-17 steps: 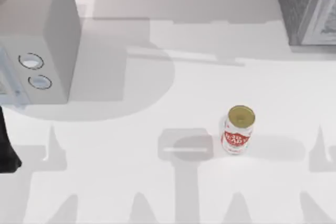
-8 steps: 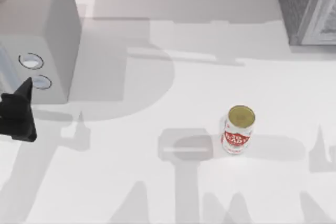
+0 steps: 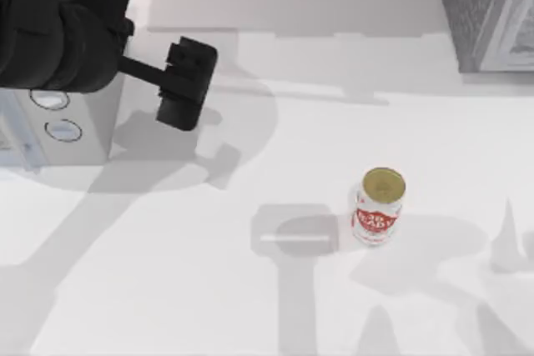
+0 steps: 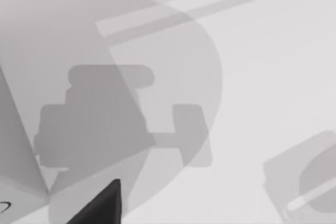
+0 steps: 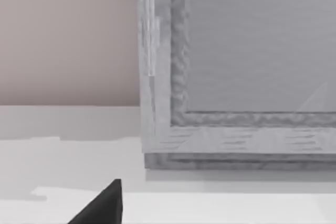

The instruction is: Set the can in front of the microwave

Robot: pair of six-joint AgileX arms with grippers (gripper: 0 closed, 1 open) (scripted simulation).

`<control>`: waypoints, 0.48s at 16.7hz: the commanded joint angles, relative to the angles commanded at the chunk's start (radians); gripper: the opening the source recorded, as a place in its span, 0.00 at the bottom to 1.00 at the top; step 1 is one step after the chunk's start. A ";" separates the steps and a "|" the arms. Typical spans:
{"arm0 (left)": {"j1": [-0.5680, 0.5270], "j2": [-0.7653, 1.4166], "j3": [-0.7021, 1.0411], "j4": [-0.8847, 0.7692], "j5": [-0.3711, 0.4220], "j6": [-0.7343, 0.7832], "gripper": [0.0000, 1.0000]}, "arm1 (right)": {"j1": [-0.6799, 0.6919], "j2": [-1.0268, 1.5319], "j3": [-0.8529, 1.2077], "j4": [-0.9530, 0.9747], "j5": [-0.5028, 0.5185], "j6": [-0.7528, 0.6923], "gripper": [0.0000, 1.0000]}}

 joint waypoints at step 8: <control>-0.272 0.752 0.740 -0.428 -0.002 -0.046 1.00 | 0.000 0.000 0.000 0.000 0.000 0.000 1.00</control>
